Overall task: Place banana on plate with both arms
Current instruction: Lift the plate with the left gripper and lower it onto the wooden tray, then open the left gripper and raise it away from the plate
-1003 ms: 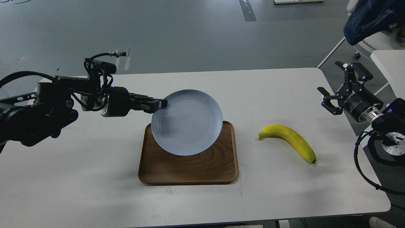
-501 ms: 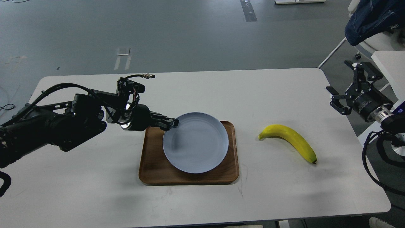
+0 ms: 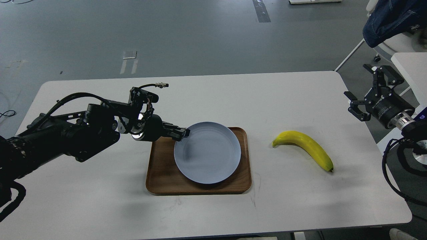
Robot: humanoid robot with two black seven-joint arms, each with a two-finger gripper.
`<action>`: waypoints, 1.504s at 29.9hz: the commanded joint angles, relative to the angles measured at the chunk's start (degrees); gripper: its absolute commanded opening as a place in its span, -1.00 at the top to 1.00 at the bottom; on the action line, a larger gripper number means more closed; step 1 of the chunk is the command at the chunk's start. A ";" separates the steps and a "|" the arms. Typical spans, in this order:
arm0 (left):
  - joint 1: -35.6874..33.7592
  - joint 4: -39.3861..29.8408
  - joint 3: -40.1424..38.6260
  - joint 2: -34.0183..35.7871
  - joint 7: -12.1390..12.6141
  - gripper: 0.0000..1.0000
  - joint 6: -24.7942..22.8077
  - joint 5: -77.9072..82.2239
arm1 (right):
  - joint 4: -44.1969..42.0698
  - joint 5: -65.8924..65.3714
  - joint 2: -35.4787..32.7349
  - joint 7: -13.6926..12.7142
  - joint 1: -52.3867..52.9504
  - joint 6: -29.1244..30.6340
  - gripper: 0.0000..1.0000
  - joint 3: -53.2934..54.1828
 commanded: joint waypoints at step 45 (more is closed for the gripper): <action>18.76 3.40 -27.99 15.53 0.00 -0.96 -7.03 -84.16 | 0.83 -7.36 -0.25 0.00 0.17 0.00 -1.00 -1.52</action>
